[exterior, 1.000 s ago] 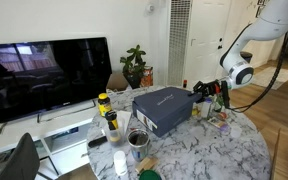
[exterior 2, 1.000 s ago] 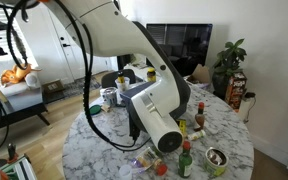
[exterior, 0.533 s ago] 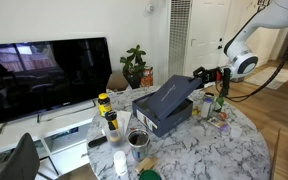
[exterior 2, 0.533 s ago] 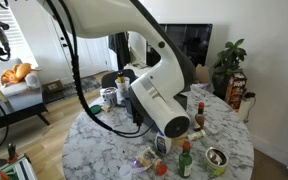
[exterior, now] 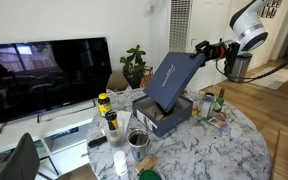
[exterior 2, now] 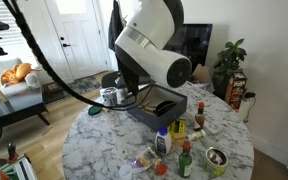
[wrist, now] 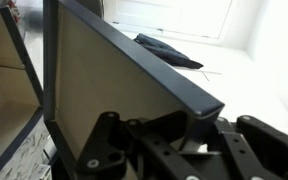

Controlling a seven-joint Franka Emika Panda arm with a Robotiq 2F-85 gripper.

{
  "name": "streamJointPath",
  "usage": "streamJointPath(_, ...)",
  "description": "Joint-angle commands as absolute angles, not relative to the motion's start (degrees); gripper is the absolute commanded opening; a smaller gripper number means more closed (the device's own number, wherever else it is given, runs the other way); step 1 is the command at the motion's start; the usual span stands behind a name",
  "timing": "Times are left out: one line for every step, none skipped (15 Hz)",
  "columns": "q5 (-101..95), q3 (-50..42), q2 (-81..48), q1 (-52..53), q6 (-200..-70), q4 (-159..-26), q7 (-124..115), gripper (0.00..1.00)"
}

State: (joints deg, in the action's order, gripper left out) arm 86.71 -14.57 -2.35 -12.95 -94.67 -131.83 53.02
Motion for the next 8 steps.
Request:
streamJointPath(78.45, -12.78, 8.52, -11.85, -96.98, -135.31, 44.84, 0.00)
streamJointPath(75.97, -11.92, 10.50, -11.72, -97.77, -135.35, 42.62, 0.00)
streamJointPath(73.32, -10.80, 12.63, -11.50, -99.72, -135.56, 40.09, 0.00)
streamJointPath(70.41, -9.52, 14.65, -11.27, -101.83, -135.97, 37.55, 0.00)
streamJointPath(68.08, -8.12, 16.58, -10.92, -104.33, -136.78, 35.67, 0.00)
streamJointPath(66.17, -6.41, 18.63, -10.34, -107.37, -137.89, 33.88, 0.00)
streamJointPath(64.09, -4.87, 20.11, -9.84, -110.09, -138.95, 32.24, 0.00)
streamJointPath(62.39, -3.07, 21.62, -9.17, -113.39, -139.93, 30.35, 0.00)
